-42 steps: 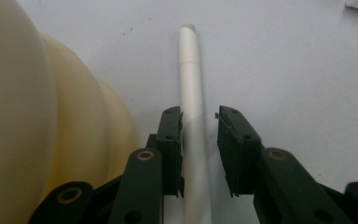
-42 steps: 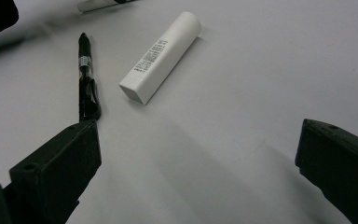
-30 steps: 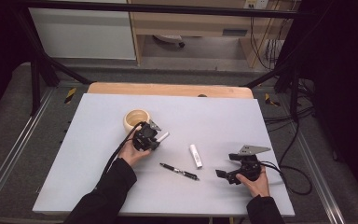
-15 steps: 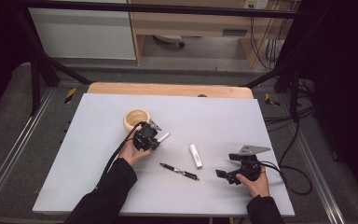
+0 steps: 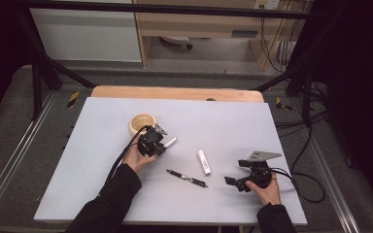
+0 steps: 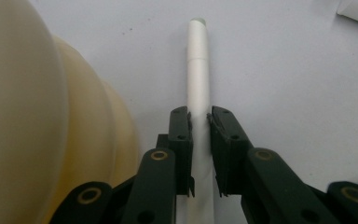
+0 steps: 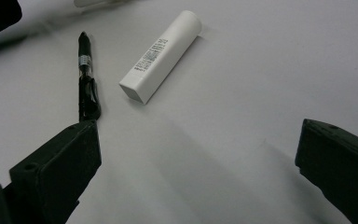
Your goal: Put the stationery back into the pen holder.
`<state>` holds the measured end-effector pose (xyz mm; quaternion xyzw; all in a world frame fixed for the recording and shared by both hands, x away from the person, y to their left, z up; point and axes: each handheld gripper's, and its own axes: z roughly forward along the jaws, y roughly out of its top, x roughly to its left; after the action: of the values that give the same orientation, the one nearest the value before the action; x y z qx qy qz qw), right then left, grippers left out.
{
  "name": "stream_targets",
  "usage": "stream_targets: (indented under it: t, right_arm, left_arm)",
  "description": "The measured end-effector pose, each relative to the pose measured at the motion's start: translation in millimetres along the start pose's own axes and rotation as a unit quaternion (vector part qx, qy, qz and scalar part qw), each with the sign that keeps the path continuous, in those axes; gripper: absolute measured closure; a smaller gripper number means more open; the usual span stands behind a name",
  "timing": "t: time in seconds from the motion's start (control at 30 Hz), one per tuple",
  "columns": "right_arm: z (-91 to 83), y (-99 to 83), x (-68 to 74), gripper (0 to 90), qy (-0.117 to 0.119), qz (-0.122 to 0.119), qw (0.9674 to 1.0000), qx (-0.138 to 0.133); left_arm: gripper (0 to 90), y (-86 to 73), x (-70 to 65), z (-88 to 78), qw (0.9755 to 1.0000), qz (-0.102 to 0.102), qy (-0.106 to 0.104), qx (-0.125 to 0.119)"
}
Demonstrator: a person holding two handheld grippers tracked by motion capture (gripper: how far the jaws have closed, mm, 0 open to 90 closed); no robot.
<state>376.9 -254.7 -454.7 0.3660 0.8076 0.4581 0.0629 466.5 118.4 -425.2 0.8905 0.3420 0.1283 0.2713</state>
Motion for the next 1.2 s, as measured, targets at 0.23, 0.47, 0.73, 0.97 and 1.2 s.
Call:
stream_targets:
  t: [0.23,0.47,0.73,0.97,1.2]
  right_arm:
    - [-0.1,0.0,0.0,0.8,0.0,0.0,1.0,0.0]
    - [0.1,0.0,0.0,0.7,0.0,0.0,1.0,0.0]
    - [0.5,-0.2,0.1,0.8,0.0,0.0,1.0,0.001]
    - [0.7,-0.3,0.2,0.8,-0.001,0.001,1.0,0.003]
    - [0.5,-0.2,0.2,0.8,-0.001,0.001,1.0,0.002]
  left_arm:
    - [78.7,0.8,-3.3,-9.2,0.9999,0.001,-0.008,-0.012]
    - [78.7,1.6,-8.8,-23.6,0.9992,0.001,-0.017,-0.035]
    - [78.7,1.3,-14.6,-40.1,0.9974,0.001,-0.026,-0.068]
    - [78.7,-0.4,-14.8,-51.5,0.9954,-0.006,-0.03,-0.09]
    - [78.7,-2.9,-11.0,-67.5,0.9917,-0.02,-0.029,-0.123]
